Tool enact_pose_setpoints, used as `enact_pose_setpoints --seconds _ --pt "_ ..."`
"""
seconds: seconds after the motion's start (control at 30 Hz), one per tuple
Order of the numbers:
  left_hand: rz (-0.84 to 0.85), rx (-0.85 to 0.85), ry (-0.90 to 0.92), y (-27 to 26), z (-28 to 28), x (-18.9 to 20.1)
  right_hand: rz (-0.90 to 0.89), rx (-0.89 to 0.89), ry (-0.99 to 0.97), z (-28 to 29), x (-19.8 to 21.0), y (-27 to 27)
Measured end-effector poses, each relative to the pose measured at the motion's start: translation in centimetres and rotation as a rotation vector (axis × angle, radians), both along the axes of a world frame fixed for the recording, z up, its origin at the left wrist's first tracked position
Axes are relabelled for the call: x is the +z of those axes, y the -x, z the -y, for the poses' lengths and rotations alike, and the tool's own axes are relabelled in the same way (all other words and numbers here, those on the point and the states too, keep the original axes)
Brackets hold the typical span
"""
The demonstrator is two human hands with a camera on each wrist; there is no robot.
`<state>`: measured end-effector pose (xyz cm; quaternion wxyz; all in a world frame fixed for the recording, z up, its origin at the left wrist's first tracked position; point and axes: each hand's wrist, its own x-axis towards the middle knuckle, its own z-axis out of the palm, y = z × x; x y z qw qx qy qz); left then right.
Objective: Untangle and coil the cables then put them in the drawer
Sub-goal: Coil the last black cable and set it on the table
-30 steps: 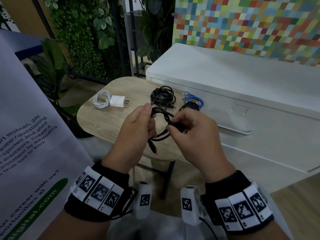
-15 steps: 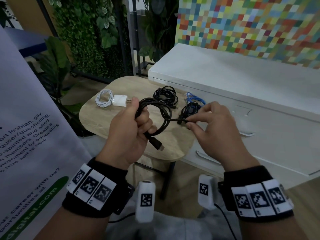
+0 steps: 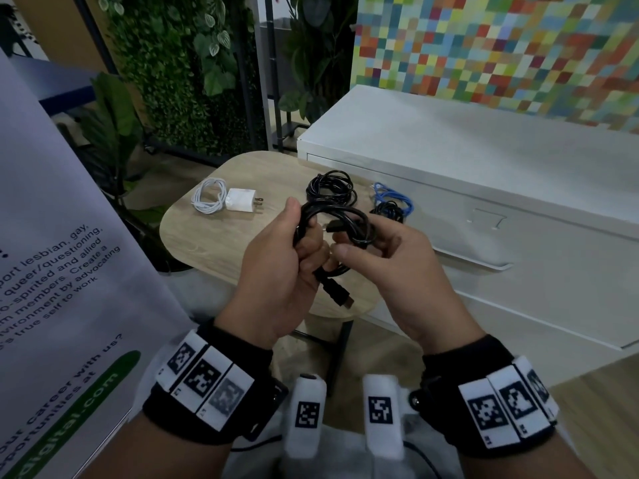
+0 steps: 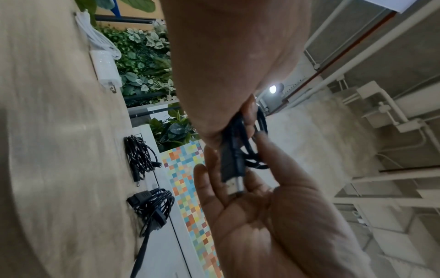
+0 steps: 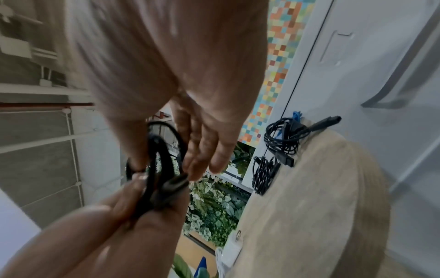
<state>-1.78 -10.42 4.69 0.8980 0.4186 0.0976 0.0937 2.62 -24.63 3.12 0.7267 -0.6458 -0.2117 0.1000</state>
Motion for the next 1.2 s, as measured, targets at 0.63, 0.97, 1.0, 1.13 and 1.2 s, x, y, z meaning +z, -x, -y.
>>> enact_pose_setpoints --seconds 0.63,0.97,1.0,1.13,1.2 --pt "0.077 0.383 -0.614 0.9 0.5 -0.3 0.051 -0.319 -0.087 -2.2 -1.1 1.5" --pt "0.254 0.527 -0.665 2.0 0.9 0.5 0.169 -0.239 -0.212 -1.9 -0.2 0.8" --pt "0.232 0.501 -0.652 1.7 0.7 0.2 0.122 -0.179 -0.250 -1.7 -0.4 0.7" --pt "0.128 0.408 -0.500 0.9 0.7 0.1 -0.056 0.114 -0.306 -0.7 -0.6 0.4" --pt "0.120 0.347 -0.368 0.9 1.2 0.2 0.006 0.150 -0.119 -0.2 -0.3 0.1"
